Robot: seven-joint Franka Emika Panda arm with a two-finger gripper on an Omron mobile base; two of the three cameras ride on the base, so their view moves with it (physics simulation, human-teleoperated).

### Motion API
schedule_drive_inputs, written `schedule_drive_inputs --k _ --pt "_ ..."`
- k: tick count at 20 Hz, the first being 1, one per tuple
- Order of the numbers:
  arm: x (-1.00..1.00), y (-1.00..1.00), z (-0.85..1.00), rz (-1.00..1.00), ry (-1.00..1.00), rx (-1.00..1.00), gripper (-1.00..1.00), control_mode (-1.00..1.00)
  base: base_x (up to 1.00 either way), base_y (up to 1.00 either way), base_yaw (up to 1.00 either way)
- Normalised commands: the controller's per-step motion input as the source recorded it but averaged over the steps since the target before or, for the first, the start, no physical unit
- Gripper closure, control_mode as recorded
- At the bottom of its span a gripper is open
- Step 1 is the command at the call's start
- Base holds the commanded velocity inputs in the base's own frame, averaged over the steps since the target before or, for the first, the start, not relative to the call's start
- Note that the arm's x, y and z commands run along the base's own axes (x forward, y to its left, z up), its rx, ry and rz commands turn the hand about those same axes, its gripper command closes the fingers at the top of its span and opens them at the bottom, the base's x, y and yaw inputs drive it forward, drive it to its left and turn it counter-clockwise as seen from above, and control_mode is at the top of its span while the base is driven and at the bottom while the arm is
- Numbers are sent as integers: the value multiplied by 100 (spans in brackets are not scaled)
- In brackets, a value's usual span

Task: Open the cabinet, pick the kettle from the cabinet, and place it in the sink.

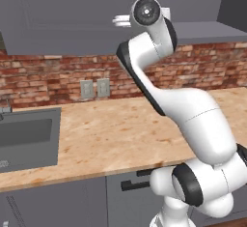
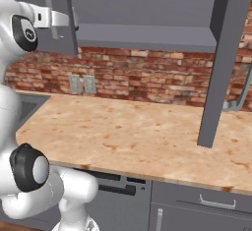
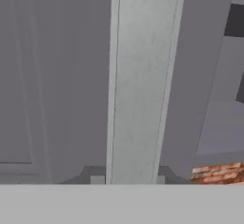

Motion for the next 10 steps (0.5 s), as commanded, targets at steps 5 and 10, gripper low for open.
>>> schedule_drive_inputs --k 5,10 --pt "-44 34 0 -13 0 -5 100 -100 0 0 0" --pt "-46 37 2 -10 0 -5 100 -100 0 0 0"
